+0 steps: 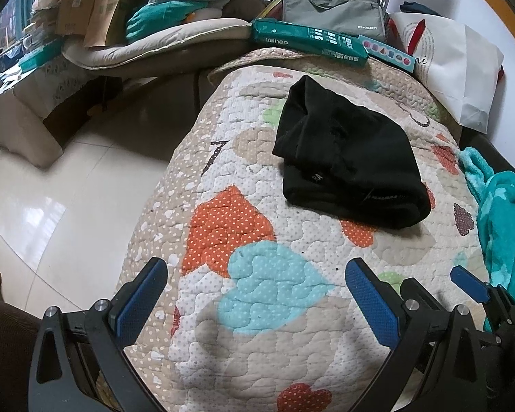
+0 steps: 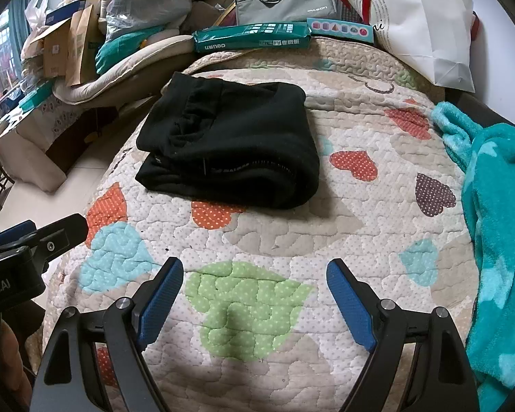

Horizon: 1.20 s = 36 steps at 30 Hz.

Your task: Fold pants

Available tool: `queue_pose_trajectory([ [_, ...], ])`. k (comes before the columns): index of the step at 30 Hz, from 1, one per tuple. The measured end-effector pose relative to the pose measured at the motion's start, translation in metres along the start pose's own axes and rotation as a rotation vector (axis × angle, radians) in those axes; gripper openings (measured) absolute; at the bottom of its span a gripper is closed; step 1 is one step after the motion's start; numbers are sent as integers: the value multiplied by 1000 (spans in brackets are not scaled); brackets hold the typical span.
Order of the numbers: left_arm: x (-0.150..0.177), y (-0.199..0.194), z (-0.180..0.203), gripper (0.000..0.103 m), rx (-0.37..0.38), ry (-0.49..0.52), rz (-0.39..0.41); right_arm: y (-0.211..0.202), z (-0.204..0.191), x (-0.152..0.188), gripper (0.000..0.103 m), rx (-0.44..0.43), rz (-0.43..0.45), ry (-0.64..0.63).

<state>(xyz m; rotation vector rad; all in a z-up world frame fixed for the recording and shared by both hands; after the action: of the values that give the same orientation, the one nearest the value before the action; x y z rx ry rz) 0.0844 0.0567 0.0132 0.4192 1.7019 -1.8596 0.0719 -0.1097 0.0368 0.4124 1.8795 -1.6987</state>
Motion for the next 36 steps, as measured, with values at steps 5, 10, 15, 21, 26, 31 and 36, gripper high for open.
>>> queue_pose_trajectory([
  [5,1,3,-1,103,3,-1,-11,2,0,1,89,0,-4,-2],
  [10,2,5,-2,103,7,-7,-22,2,0,1,89,1,-3,-1],
  [15,3,7,-2,103,11,-9,-28,3,0,2,90,2,-6,-2],
  [21,5,9,-2,103,10,-9,-35,3,-1,2,90,2,-5,-5],
  [26,6,11,-4,103,13,-15,-43,4,-1,2,90,2,-6,-6],
  [31,7,13,-5,103,11,-17,-47,5,-3,3,90,1,-6,-17],
  [36,8,15,-6,103,12,-19,-52,5,-3,3,90,1,-8,-18],
])
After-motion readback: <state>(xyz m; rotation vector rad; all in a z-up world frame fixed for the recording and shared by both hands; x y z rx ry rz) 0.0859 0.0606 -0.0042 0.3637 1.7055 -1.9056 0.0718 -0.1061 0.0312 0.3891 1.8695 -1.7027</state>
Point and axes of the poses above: each gripper's, at about its wrist camera, not at the fingertips, and y roughly the way its jaws point, z to its right, x to its underside, the point moved 7 cm from there along y, roughly the way its jaws point
